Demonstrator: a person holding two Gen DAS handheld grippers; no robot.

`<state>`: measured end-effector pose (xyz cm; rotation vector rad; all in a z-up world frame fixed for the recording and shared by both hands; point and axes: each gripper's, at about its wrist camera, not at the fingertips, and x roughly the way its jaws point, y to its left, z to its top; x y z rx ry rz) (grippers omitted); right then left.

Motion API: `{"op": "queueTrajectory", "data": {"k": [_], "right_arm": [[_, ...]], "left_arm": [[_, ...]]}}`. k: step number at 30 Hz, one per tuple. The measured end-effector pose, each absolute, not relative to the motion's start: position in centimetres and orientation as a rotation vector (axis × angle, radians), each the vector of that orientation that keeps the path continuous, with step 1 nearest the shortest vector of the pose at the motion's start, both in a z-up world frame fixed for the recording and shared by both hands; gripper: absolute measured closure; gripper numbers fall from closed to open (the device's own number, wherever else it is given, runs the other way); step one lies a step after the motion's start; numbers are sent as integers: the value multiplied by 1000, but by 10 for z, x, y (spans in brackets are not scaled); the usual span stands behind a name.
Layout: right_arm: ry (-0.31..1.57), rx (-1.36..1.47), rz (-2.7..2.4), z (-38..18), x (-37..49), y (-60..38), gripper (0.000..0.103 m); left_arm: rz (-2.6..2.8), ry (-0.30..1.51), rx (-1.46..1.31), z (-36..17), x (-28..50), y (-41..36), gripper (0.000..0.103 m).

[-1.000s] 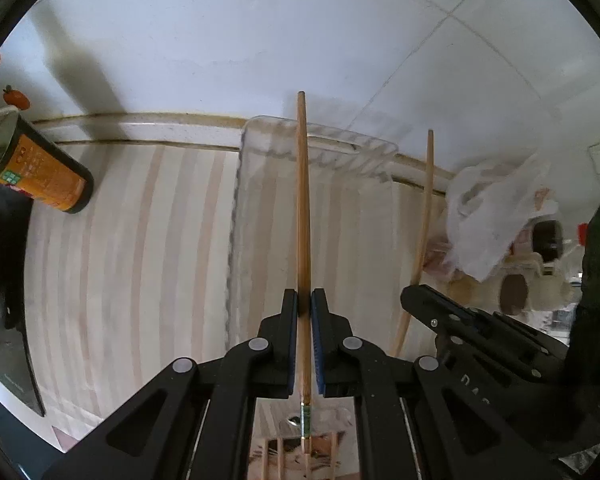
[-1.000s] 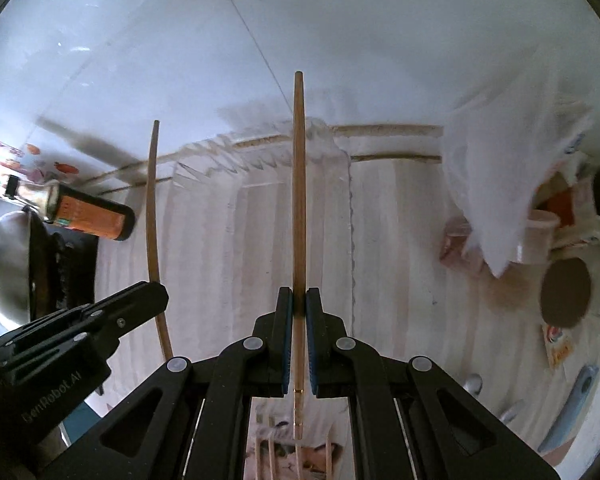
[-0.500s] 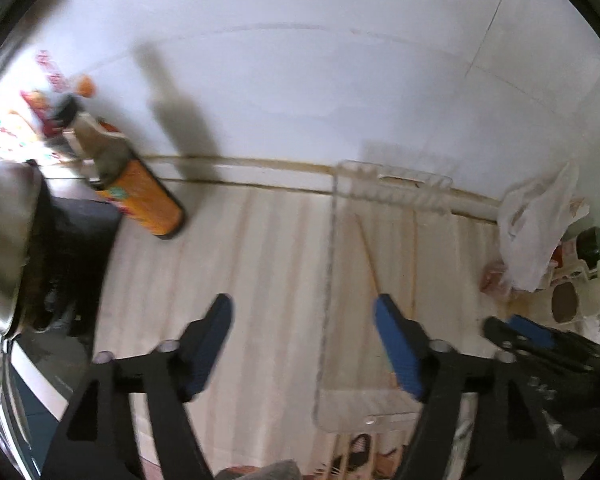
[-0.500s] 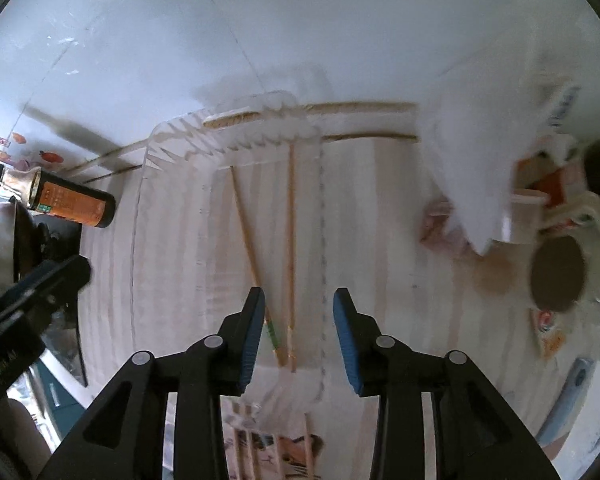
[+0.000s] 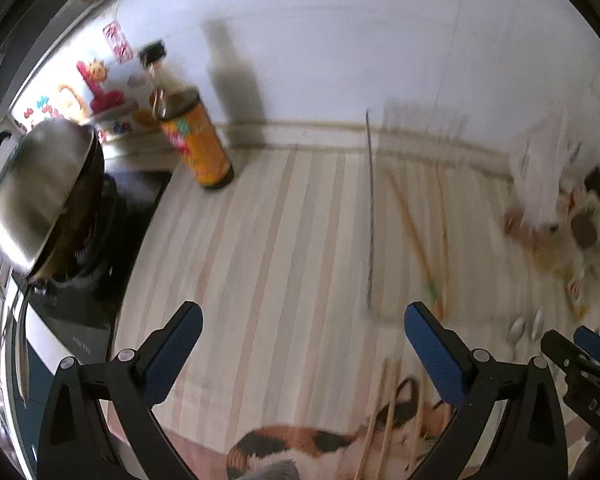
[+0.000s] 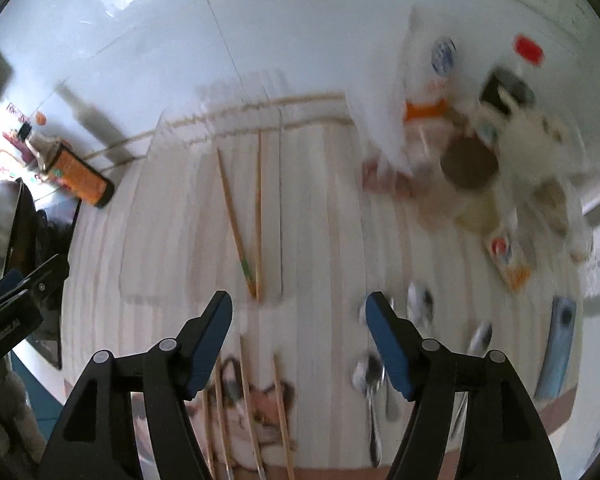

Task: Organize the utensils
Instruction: 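Return both tools to the chopsticks on the cat mat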

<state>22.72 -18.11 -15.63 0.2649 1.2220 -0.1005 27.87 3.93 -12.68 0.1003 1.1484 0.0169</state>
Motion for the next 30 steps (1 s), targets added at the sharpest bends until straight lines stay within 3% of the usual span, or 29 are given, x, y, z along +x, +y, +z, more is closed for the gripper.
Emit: {"op": "queueTrajectory", "data": {"k": [5, 7, 11, 17, 20, 22, 27, 30], "right_arm": [[1317, 301, -95, -196, 187, -169, 35], [1367, 302, -80, -216, 175, -162, 47], [1448, 314, -49, -253, 160, -148, 58], [1539, 306, -16, -290, 148, -132, 77], [1552, 307, -32, -297, 142, -133, 88], [1563, 321, -30, -300, 139, -135, 92], [1557, 302, -107, -300, 131, -148, 98], [1565, 316, -136, -302, 125, -159, 98]], "left_arm": [[20, 1243, 128, -167, 246, 44, 0], [10, 1276, 149, -182, 234, 42, 0], [-36, 1356, 186, -216, 209, 34, 2], [-153, 1480, 170, -259, 186, 17, 24], [-186, 1520, 157, -272, 181, 9, 42], [-199, 1527, 166, -278, 179, 3, 63], [-198, 1515, 179, -280, 175, 2, 94], [-170, 1521, 173, -281, 175, 14, 98]]}}
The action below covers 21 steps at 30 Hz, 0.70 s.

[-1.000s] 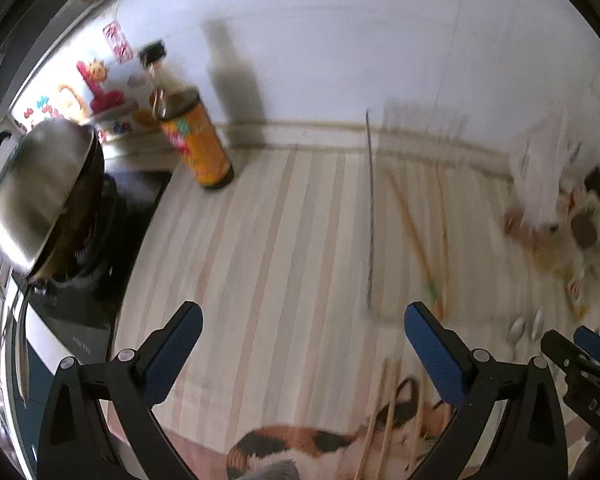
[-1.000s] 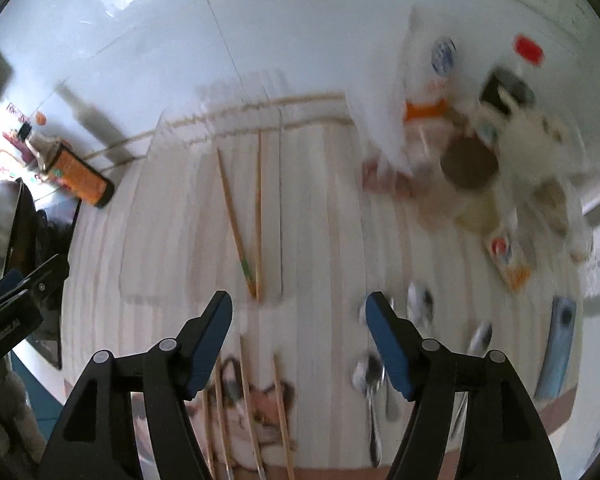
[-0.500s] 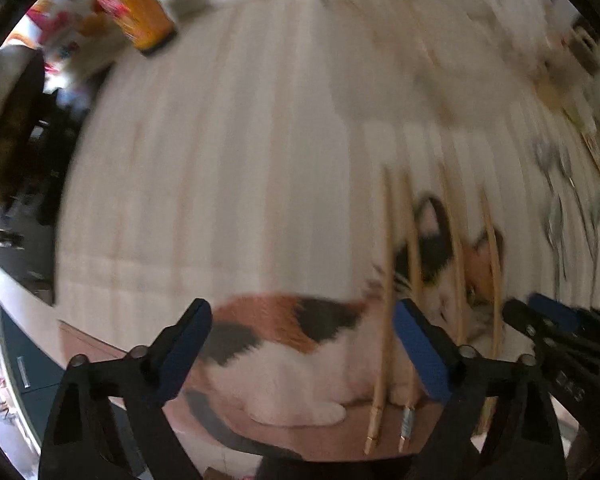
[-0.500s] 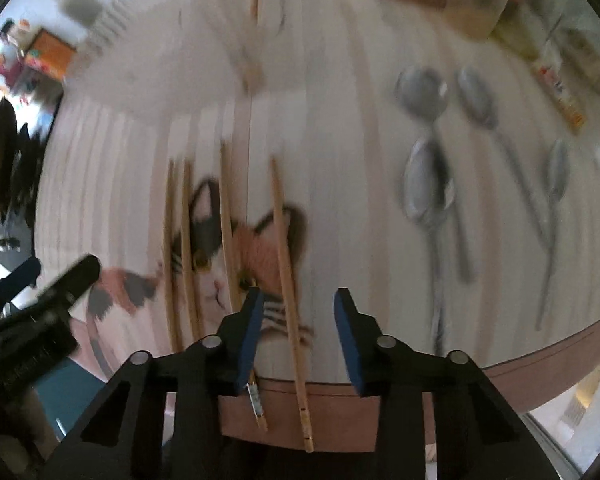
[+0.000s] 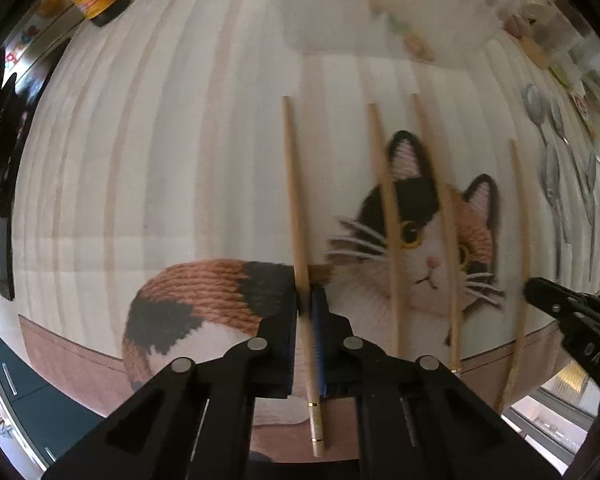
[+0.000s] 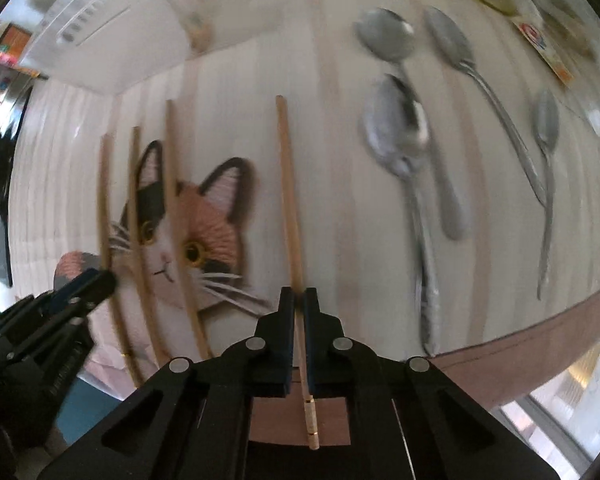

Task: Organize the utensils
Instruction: 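Return both tools to the chopsticks on the cat mat, then grasp a chopstick with the left gripper while the right gripper grasps another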

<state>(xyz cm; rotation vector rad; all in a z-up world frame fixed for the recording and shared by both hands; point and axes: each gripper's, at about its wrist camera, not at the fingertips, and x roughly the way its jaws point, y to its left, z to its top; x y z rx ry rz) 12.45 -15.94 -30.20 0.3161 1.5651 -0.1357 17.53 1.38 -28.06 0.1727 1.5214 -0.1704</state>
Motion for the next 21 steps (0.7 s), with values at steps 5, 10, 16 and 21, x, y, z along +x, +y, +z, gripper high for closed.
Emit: {"op": "queueTrajectory", "data": {"k": [5, 10, 16, 21], "right_arm": [[1604, 363, -141, -312, 114, -173, 96], [1614, 351, -148, -321, 112, -179, 96], [1616, 347, -146, -331, 111, -177, 96], [1616, 337, -144, -316, 118, -175, 96]], "left_arm": [[-170, 1533, 166, -279, 172, 27, 98], [-167, 1530, 182, -279, 161, 27, 98], [-169, 1535, 165, -282, 172, 27, 98], [-171, 1537, 168, -281, 183, 35, 98]]}}
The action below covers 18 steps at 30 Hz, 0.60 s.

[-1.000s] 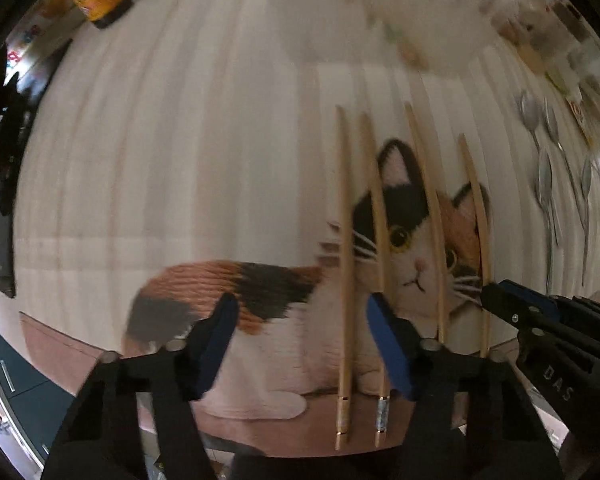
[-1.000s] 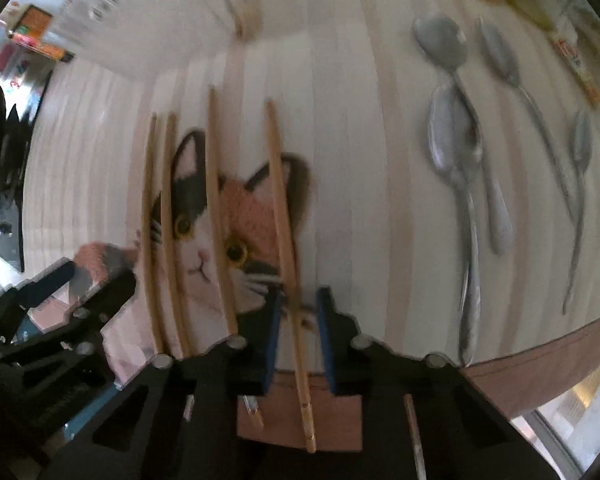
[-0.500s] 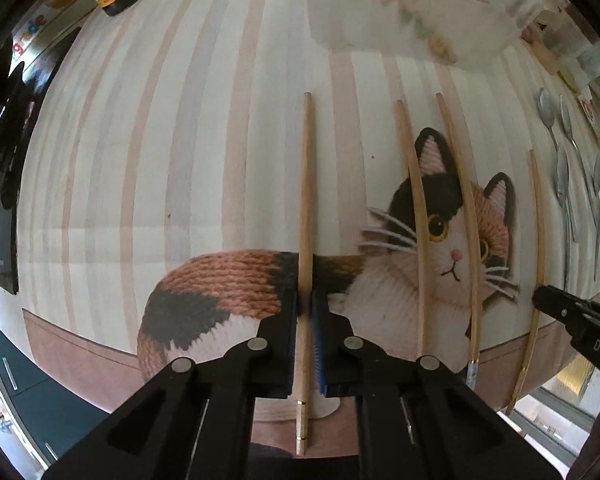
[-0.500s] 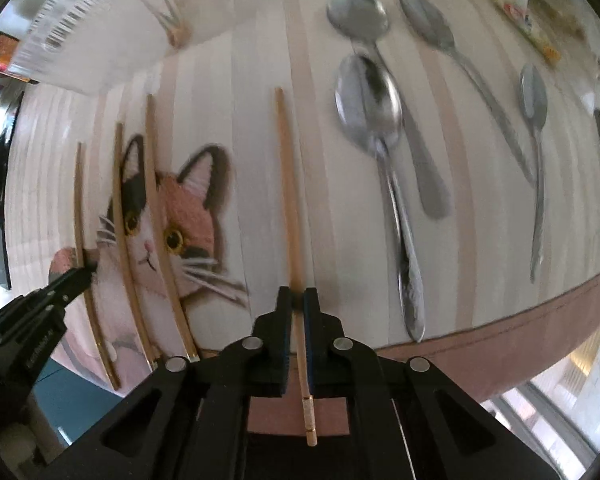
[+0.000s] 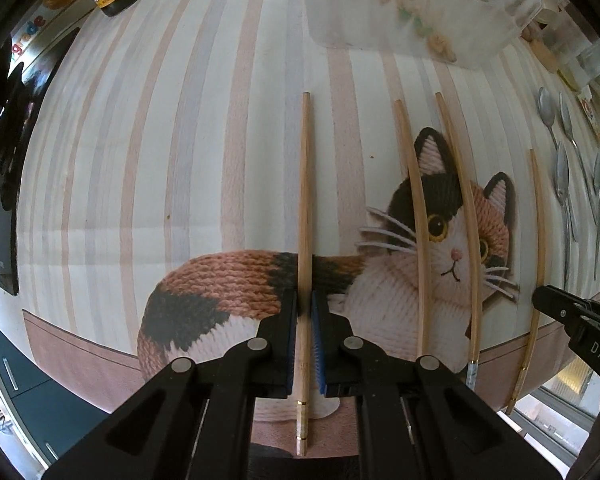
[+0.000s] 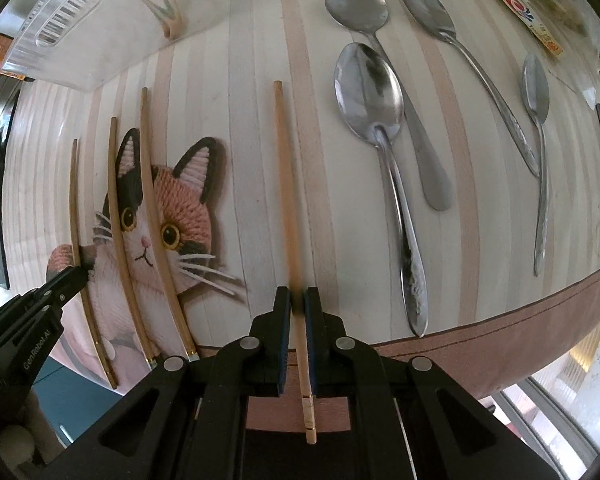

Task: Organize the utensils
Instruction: 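Grasp a chopstick with the left gripper while the right gripper grasps another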

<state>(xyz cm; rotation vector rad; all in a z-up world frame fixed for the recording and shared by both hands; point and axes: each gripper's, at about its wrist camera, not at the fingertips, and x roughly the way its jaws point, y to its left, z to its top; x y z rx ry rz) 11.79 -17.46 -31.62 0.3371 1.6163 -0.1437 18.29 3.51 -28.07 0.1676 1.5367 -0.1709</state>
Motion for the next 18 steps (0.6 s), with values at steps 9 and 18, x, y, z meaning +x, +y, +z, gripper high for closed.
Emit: {"op": "queueTrajectory", "data": {"k": [9, 18], "right_arm": [[1623, 315, -136, -314, 119, -170, 94], [1611, 284, -145, -313, 121, -167, 95]], "left_arm": [[-173, 1538, 168, -279, 186, 37, 98], [-180, 1533, 198, -280, 184, 36, 98]]}}
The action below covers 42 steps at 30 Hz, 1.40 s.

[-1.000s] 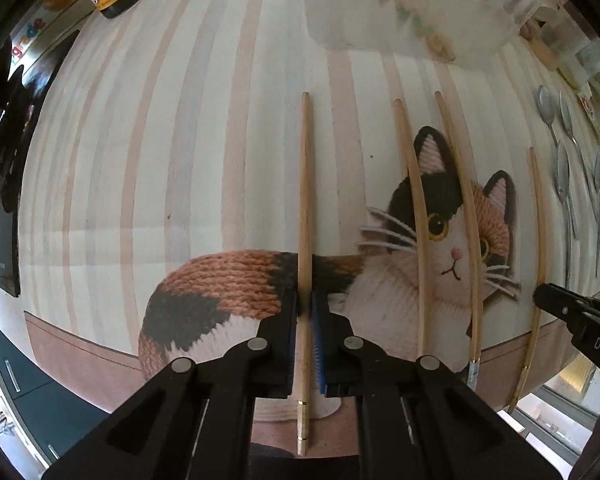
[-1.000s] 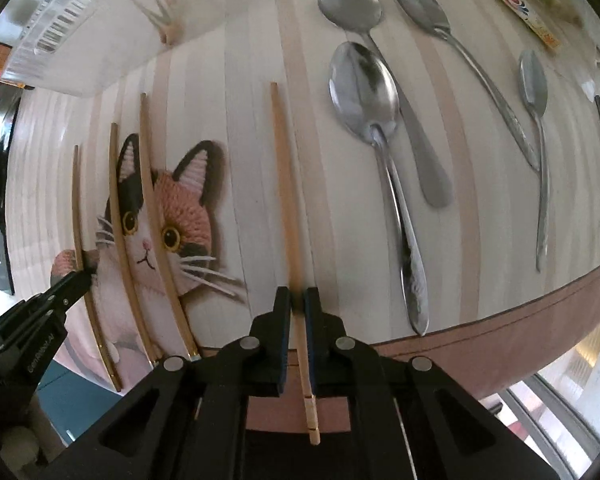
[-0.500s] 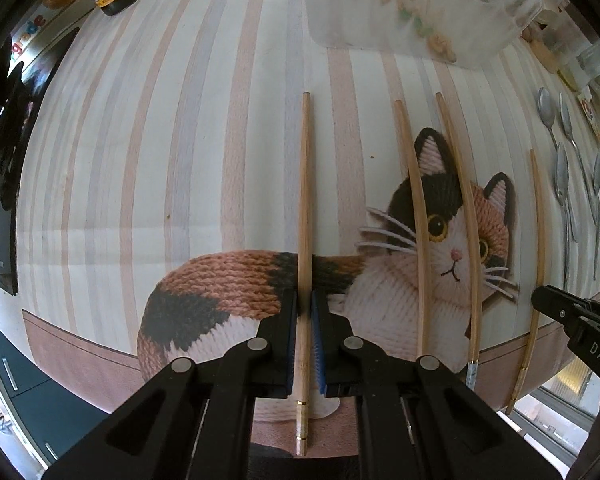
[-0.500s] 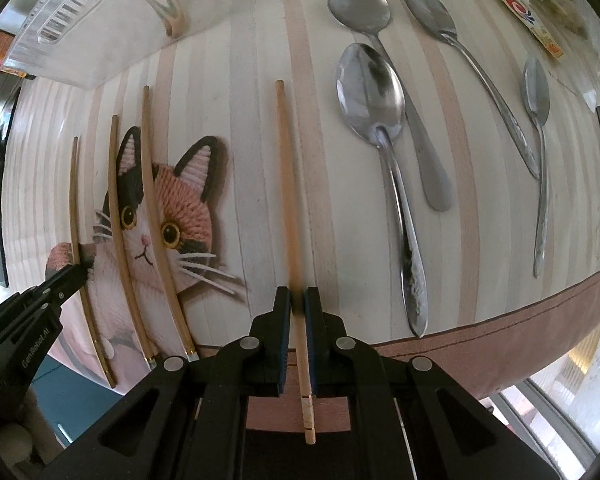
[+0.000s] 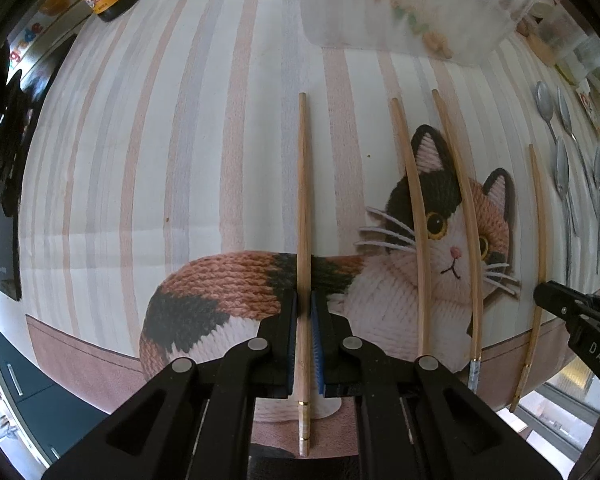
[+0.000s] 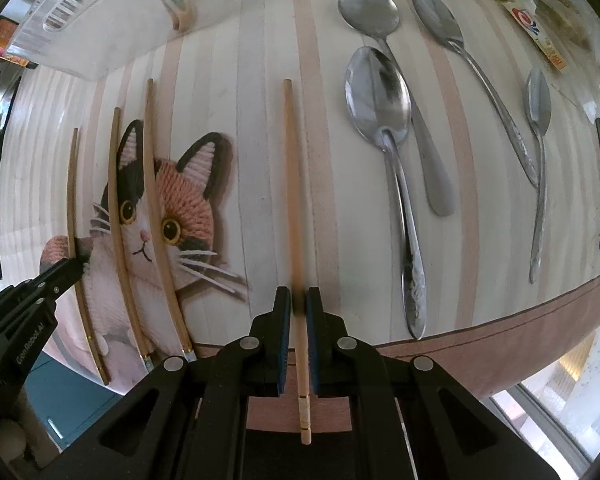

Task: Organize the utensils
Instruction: 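Grasp a chopstick with the left gripper while the right gripper grasps another, then carry both chopsticks into the clear rack and open both grippers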

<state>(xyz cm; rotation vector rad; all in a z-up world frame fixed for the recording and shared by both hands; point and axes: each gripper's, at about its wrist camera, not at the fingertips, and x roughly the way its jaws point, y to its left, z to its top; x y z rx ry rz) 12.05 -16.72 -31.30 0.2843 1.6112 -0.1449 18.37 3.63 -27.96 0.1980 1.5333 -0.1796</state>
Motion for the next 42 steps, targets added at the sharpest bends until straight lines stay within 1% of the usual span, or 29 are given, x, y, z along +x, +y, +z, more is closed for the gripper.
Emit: {"op": "queueTrajectory", "data": {"k": [5, 8, 12, 19, 27, 34, 38, 42], "right_arm": [[1604, 302, -148, -308, 116, -165, 96], [1585, 304, -138, -299, 115, -166, 96], [1538, 310, -116, -273, 118, -168, 96], [1424, 303, -60, -207, 129, -168, 96], [1273, 319, 17, -126, 167, -176, 96], [1191, 334, 47, -93, 227, -183, 96], [1183, 342, 62, -87, 269, -186, 96], [1203, 351, 90, -94, 314, -185, 96]], "left_arm": [[-169, 1507, 199, -268, 180, 34, 99], [-160, 1466, 193, -250, 180, 36, 99], [-152, 1383, 184, -216, 183, 40, 99], [-162, 1252, 148, -155, 192, 42, 99], [-214, 1118, 90, -85, 221, 27, 99], [-241, 1099, 44, -65, 266, 7, 99], [-249, 1137, 13, -68, 305, -2, 99], [-256, 1211, -36, -81, 348, -8, 99]]}}
